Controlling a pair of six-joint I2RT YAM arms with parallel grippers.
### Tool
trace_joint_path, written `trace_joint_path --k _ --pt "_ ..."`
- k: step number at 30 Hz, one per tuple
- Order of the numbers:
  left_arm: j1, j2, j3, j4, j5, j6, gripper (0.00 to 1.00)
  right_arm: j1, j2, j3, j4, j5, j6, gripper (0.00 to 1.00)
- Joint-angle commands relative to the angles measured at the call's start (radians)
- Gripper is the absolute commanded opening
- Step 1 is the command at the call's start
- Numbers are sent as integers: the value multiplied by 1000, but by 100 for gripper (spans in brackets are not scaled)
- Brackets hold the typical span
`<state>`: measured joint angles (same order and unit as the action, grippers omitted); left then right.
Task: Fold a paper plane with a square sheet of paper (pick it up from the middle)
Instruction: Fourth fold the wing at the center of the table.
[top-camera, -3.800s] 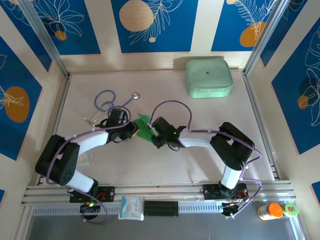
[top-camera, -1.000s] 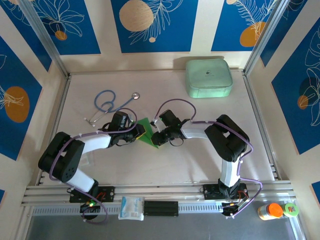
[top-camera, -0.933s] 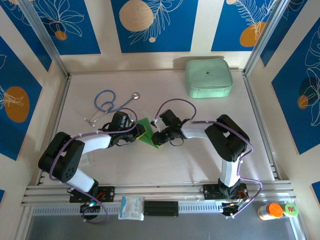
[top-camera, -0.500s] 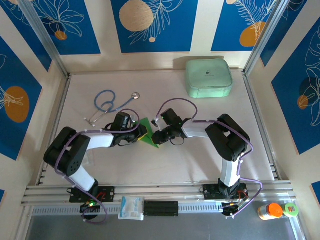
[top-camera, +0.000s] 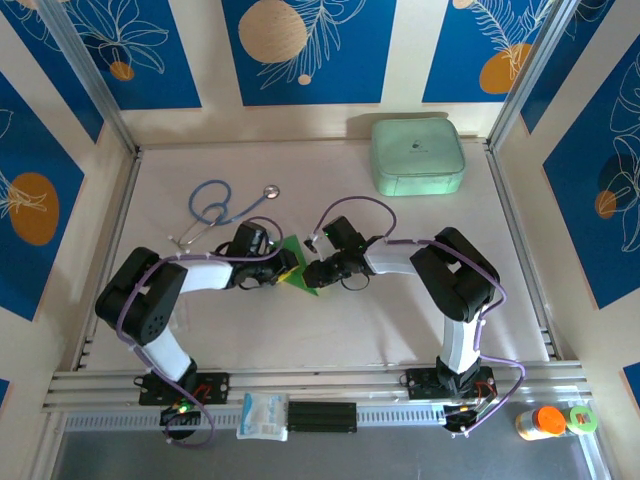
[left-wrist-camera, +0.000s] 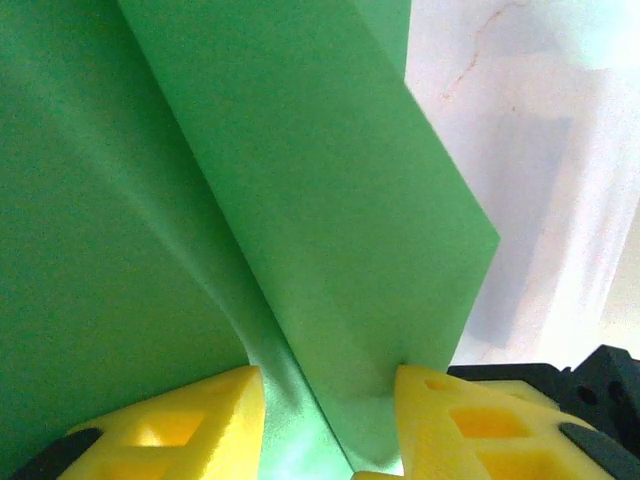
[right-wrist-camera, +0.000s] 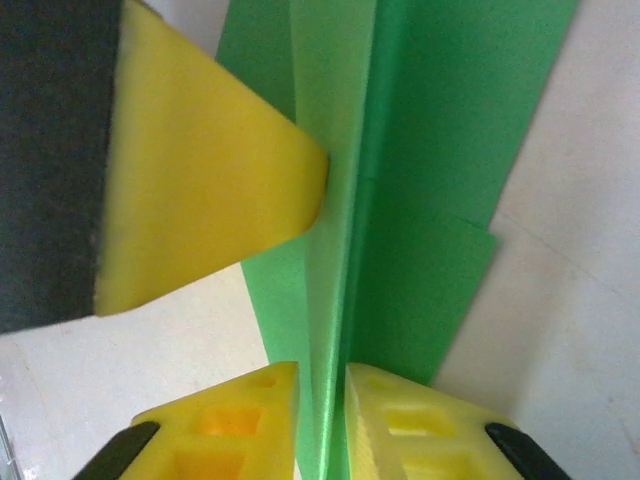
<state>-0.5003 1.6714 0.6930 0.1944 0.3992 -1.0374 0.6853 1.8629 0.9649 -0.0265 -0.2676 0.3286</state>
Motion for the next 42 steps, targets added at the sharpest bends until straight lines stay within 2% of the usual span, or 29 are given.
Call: trace_joint_path --k 1,10,19,42 --pt "-15 21 26 -166 -48 34 42 -10 -22 -5 13 -27 37 23" --pt "-21 48 56 -237 -69 33 43 -14 -46 -31 33 -15 81 24" --pt "-22 59 64 -259 -83 17 42 -38 -140 -109 114 -4 164 26" --pt "-24 97 80 -277 -54 32 46 -9 -15 -24 80 -54 138 23"
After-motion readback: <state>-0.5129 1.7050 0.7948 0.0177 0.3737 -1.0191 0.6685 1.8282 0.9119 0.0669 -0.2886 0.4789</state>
